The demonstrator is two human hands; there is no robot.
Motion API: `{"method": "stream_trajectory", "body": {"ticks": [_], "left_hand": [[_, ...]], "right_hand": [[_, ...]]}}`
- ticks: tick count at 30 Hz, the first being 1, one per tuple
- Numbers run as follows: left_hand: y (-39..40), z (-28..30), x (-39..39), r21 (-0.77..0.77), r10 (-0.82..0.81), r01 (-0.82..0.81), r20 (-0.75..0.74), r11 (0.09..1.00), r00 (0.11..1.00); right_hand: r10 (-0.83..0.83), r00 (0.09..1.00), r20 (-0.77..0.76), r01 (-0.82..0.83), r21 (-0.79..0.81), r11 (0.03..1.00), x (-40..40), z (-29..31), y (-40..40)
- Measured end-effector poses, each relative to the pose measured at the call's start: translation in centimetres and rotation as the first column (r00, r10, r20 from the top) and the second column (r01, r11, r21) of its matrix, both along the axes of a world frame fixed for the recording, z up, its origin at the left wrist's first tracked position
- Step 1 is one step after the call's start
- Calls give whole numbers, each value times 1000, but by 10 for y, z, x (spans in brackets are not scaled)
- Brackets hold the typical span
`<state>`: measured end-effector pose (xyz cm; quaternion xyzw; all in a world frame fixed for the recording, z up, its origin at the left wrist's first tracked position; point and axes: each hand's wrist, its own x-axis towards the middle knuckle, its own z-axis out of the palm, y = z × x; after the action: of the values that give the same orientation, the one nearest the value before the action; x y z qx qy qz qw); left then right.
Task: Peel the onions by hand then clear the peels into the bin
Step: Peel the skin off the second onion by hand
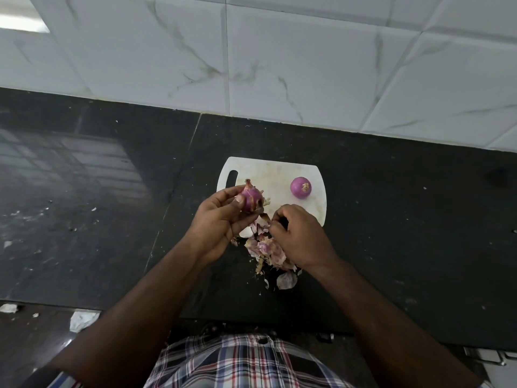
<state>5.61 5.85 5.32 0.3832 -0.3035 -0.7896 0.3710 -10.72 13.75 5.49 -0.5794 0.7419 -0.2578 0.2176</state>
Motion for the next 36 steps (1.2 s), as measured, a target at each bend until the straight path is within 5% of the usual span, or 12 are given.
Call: {"method": "stream_trajectory", "body": {"ticks": [6,12,36], "left_hand": [[-5,-4,6,72,-29,35,-82,997,996],[0,-2,-1,48,-108,111,-72,993,992],[6,-3,-12,-13,-114,113,-32,993,993]], "right_hand": [[-60,993,97,61,-10,998,-11,10,-2],[-123,927,355,137,-15,990,1,26,-17],[-99,909,404,151,-98,984,4,12,-22]]}}
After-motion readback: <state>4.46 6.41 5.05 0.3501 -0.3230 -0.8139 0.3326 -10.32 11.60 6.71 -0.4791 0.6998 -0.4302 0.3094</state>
